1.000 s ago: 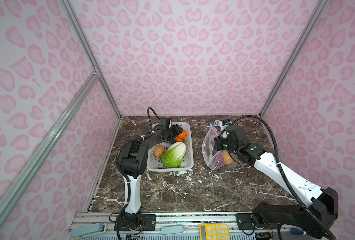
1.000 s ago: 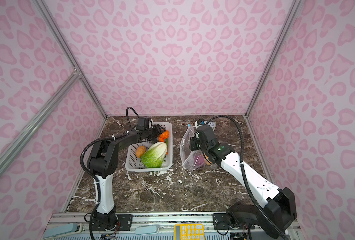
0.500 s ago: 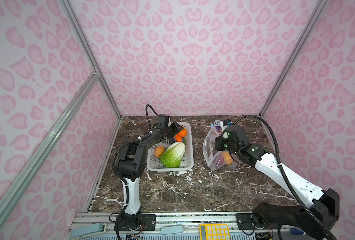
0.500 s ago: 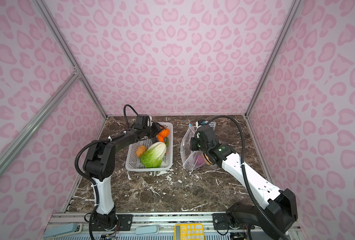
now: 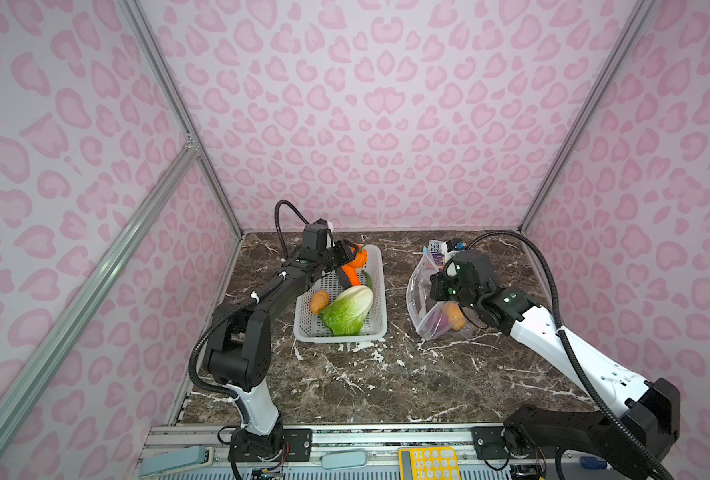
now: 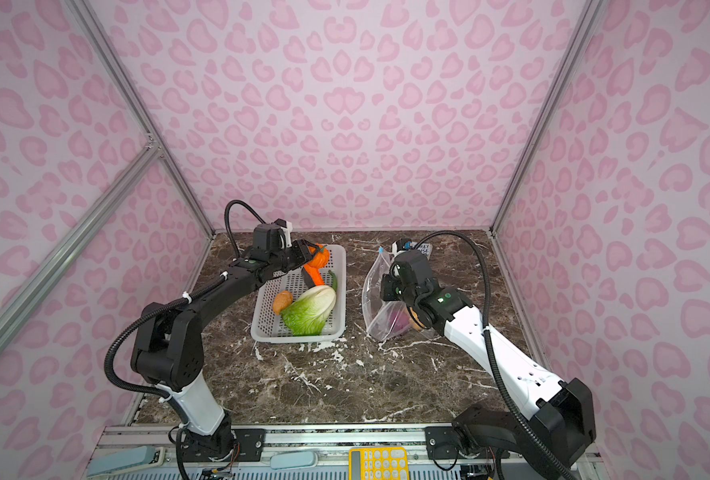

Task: Place the food in the zip-top bag and seal the zipper

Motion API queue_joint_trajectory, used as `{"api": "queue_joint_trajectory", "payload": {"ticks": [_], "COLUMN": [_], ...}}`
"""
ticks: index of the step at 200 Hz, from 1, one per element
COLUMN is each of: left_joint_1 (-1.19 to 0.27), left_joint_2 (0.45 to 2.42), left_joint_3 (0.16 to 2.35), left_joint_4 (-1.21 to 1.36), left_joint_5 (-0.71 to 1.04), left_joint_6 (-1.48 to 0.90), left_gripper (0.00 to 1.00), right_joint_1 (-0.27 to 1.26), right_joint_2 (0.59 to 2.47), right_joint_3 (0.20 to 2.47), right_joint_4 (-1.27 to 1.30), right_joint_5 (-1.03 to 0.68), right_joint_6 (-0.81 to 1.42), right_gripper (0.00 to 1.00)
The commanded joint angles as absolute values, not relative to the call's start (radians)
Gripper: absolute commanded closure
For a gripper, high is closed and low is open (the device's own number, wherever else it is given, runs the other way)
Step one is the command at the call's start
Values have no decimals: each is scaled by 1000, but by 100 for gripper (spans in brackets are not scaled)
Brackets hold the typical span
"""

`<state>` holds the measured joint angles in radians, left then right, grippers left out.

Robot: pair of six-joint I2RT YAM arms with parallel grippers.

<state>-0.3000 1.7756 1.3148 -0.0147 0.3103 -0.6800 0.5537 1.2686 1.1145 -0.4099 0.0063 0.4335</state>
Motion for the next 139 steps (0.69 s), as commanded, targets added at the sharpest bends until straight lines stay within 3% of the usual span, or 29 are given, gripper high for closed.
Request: {"api": "queue_joint_trajectory", "payload": {"ticks": [1,70,139], "left_joint_1": [-298,-290,-244], "left_joint_2": [1769,1855,1952], "left_joint_3": [1298,1286,1302], "left_joint_4": [-32,-52,-73], "left_joint_5": [299,218,201], "left_joint_6": [-648,-657,-710], "left_gripper": [54,53,46], "right_joint_1": [552,551,552], "right_joint_2": [1277,1275,1293], "right_joint_3": [1106,1109,1127], "right_joint_4": [-382,-392,-402], "right_joint_5": [-2,0,-6], "right_joint_6": [437,440,435], "right_gripper": [100,100,100]}}
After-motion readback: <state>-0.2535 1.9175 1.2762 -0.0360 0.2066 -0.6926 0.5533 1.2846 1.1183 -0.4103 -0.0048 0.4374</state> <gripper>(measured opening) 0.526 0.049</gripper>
